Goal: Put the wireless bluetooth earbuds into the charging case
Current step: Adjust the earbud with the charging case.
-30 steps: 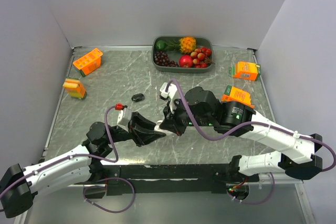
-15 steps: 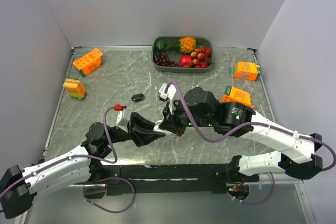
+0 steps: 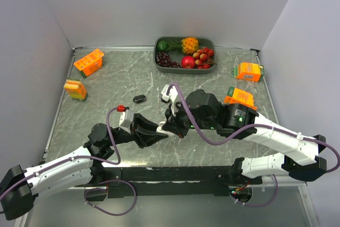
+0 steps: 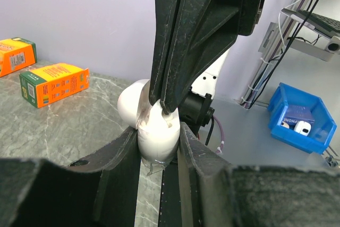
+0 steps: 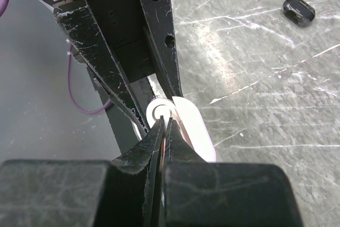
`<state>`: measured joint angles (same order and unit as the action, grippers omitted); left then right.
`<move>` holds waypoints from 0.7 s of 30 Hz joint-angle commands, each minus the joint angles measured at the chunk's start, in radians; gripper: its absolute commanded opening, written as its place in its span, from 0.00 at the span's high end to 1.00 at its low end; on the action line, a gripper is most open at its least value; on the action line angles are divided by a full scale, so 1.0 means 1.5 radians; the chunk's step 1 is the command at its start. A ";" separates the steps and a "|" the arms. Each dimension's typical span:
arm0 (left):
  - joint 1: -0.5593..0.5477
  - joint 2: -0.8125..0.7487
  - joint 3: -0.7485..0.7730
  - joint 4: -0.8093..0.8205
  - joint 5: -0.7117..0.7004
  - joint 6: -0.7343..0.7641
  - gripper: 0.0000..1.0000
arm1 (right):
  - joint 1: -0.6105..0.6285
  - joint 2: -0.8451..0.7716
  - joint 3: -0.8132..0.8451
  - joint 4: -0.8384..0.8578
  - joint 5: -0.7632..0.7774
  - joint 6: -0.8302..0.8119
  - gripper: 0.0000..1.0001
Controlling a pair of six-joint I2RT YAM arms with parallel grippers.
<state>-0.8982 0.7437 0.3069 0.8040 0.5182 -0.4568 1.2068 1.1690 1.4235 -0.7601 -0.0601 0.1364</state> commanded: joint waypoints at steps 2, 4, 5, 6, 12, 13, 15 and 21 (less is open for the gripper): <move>0.003 0.003 0.003 0.031 -0.012 0.005 0.99 | 0.004 -0.026 0.035 -0.016 0.024 -0.002 1.00; 0.002 0.005 0.003 0.030 -0.013 0.003 0.99 | 0.005 -0.029 0.032 -0.013 0.026 -0.002 1.00; 0.003 0.006 0.004 0.027 -0.014 0.003 0.99 | 0.003 -0.031 0.032 -0.013 0.026 -0.002 1.00; 0.002 0.007 0.005 0.024 -0.014 0.003 0.99 | 0.004 -0.030 0.032 -0.014 0.025 -0.002 1.00; 0.003 0.008 0.006 0.030 -0.015 0.003 0.99 | 0.004 -0.016 0.035 -0.027 0.002 -0.006 0.99; 0.002 0.007 0.006 0.030 -0.015 0.003 0.99 | 0.004 -0.017 0.033 -0.026 0.002 -0.005 0.90; 0.002 0.008 0.007 0.029 -0.015 0.003 0.99 | 0.004 -0.020 0.032 -0.024 0.005 -0.003 0.77; 0.000 0.009 0.006 0.031 -0.014 0.002 0.99 | 0.003 -0.027 0.033 -0.020 0.014 0.001 0.56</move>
<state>-0.8978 0.7567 0.3069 0.8070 0.5072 -0.4572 1.2083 1.1652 1.4250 -0.7837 -0.0513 0.1360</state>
